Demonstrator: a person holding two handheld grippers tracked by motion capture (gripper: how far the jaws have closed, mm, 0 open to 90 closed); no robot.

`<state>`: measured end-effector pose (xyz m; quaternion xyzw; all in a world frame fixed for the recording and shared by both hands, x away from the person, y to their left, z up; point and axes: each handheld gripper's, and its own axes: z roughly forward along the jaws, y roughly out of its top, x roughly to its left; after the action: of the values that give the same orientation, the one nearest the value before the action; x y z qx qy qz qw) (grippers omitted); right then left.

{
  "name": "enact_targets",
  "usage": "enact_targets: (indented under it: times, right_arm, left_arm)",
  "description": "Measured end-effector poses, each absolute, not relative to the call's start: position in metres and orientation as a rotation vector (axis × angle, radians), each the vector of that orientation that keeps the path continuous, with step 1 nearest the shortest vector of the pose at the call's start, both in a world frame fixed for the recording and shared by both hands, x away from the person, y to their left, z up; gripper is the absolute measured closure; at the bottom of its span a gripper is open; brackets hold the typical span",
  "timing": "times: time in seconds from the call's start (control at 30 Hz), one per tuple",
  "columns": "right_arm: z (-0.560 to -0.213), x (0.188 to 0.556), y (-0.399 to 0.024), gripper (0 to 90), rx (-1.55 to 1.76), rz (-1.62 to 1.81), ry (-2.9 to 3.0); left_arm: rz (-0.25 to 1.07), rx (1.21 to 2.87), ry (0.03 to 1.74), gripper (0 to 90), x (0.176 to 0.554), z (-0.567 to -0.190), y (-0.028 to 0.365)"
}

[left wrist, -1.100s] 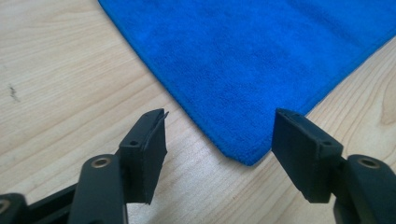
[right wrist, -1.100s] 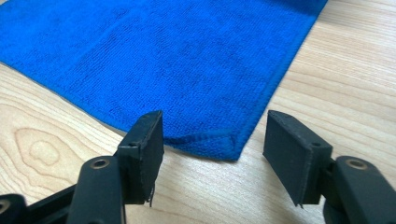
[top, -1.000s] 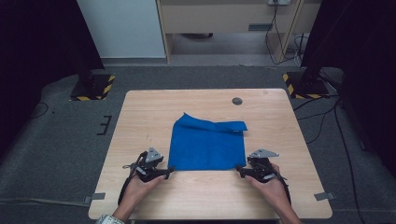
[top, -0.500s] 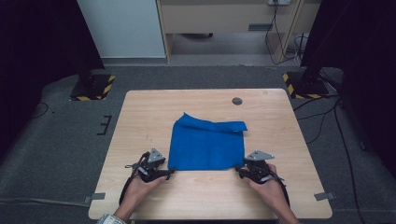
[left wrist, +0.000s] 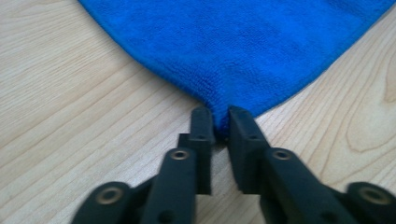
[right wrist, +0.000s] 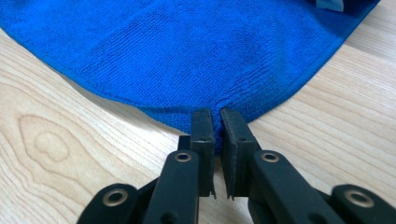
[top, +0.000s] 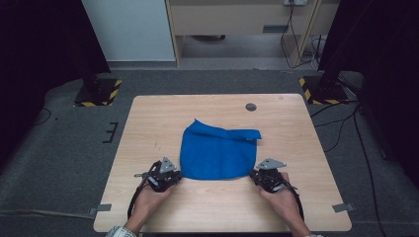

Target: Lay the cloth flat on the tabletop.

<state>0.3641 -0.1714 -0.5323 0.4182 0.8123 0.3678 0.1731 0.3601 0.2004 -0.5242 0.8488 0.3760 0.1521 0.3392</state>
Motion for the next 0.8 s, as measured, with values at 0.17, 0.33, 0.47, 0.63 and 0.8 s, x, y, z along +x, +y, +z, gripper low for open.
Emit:
enact_targets:
  times: [0.17,0.33,0.47,0.63,0.8]
  right_arm:
    - [-0.527,0.363,-0.171,85.8,1.188,1.063,2.316]
    - [-0.518,0.350,-0.183,85.8,1.189,1.075,2.318]
    - [-0.517,0.336,-0.191,85.8,1.192,1.063,2.338]
    - [-0.513,0.321,-0.198,85.8,1.196,1.044,2.365]
    - [-0.510,0.308,-0.200,85.1,1.177,1.043,2.400]
  left_arm:
    - [0.379,2.228,0.956,87.9,0.356,-0.522,0.196]
    - [0.322,2.229,0.909,88.0,0.339,-0.512,0.197]
    - [0.269,2.234,0.889,88.0,0.329,-0.511,0.195]
    - [0.253,2.293,0.829,87.9,0.314,-0.512,0.184]
    - [0.232,2.293,0.827,88.0,0.303,-0.510,0.189]
